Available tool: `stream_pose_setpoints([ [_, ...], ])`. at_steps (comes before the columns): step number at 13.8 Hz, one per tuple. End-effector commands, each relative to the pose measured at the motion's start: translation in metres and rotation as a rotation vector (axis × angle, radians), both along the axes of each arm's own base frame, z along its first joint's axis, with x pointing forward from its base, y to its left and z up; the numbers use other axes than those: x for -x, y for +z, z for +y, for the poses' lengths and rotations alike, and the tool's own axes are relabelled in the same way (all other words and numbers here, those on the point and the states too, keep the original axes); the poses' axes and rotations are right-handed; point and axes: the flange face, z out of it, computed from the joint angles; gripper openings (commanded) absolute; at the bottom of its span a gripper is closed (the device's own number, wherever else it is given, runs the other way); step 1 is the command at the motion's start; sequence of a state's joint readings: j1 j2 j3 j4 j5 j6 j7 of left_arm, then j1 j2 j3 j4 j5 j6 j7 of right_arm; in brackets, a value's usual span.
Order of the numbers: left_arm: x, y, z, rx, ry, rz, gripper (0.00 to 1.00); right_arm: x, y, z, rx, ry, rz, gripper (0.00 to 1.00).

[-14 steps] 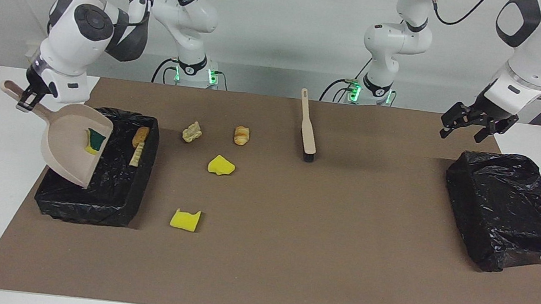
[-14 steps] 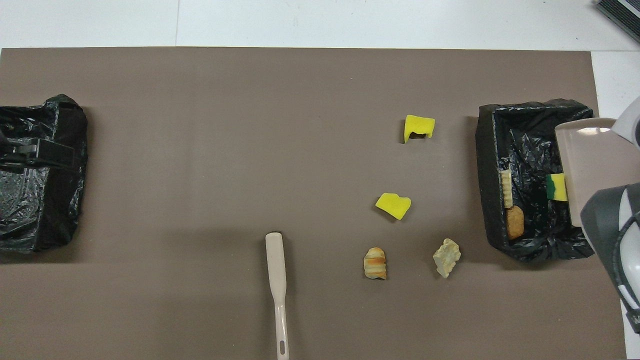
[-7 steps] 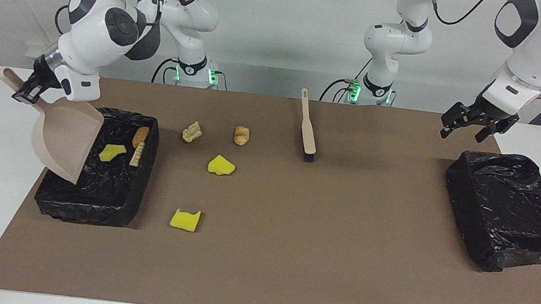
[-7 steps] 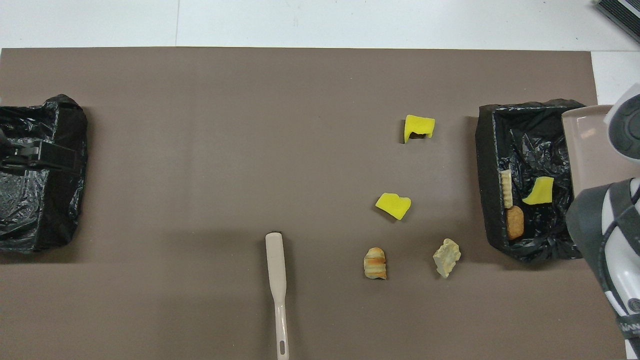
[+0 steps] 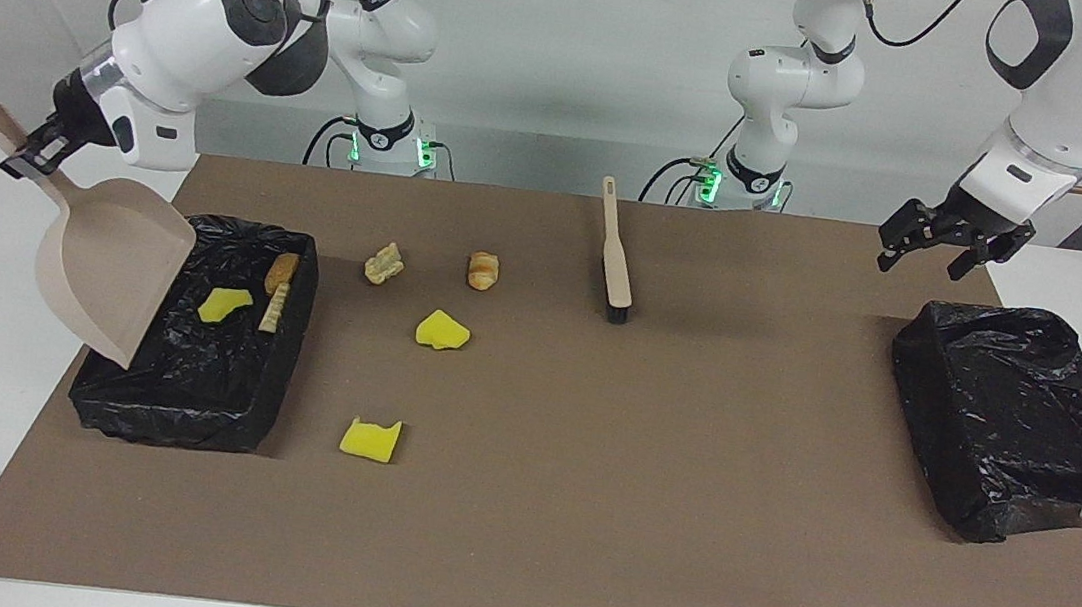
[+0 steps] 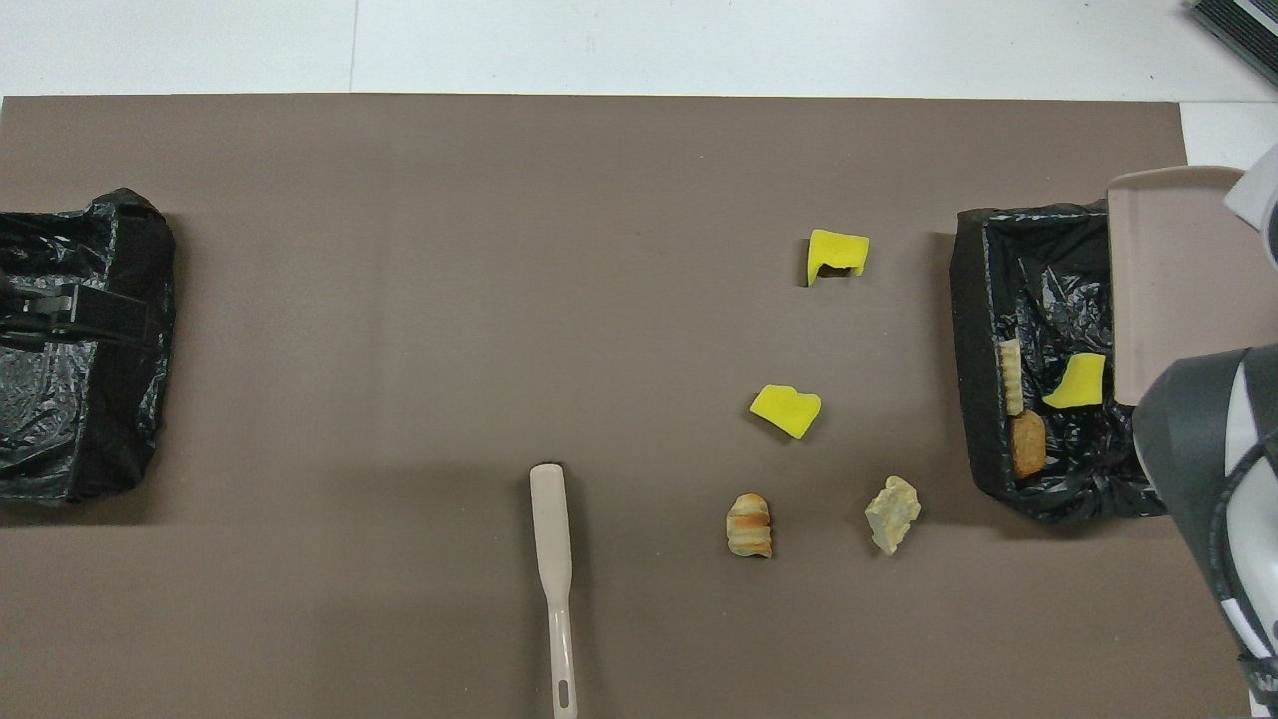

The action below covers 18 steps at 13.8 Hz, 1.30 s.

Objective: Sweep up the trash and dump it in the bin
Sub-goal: 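Carry the empty dustpan back to the table center with the right gripper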

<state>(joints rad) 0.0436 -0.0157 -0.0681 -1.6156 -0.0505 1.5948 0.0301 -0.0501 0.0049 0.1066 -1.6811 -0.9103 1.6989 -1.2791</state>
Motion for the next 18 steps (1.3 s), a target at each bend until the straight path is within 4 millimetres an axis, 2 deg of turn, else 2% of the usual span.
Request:
stream_pose_setpoints([
  [1,0.004,0.004,0.0,-0.014,-0.009,-0.001,1.0,-0.002,0.003,0.025,-0.129,-0.104,-0.097,0.0],
  [2,0.004,0.005,-0.001,-0.014,-0.004,-0.004,1.0,-0.004,-0.004,0.038,-0.179,-0.13,-0.122,0.0],
  [5,0.004,0.004,0.001,-0.014,0.002,0.001,1.0,-0.003,-0.015,0.054,-0.373,-0.278,-0.205,0.0],
  [7,0.004,0.003,0.0,-0.014,0.0,0.001,1.0,-0.002,-0.021,0.069,-0.492,-0.45,-0.303,0.0],
  [10,0.004,0.003,0.001,-0.013,0.002,-0.004,1.0,-0.007,-0.033,0.129,-0.579,-0.574,-0.385,0.0],
  [11,0.004,0.003,0.002,-0.013,0.004,-0.004,1.0,-0.013,-0.038,0.133,-0.594,-0.668,-0.437,0.0],
  [12,0.004,0.003,0.003,-0.014,0.004,-0.005,1.0,-0.018,-0.049,0.15,-0.628,-0.766,-0.461,0.0],
  [14,0.004,0.002,0.004,-0.013,-0.005,-0.003,1.0,-0.026,-0.066,0.197,-0.66,-0.882,-0.503,0.0],
  [16,0.004,0.002,0.004,-0.013,-0.005,-0.004,1.0,-0.031,-0.081,0.255,-0.669,-1.007,-0.584,0.0],
  [18,0.004,0.002,0.004,-0.013,-0.004,-0.004,1.0,-0.035,-0.088,0.295,-0.728,-1.124,-0.588,0.0],
])
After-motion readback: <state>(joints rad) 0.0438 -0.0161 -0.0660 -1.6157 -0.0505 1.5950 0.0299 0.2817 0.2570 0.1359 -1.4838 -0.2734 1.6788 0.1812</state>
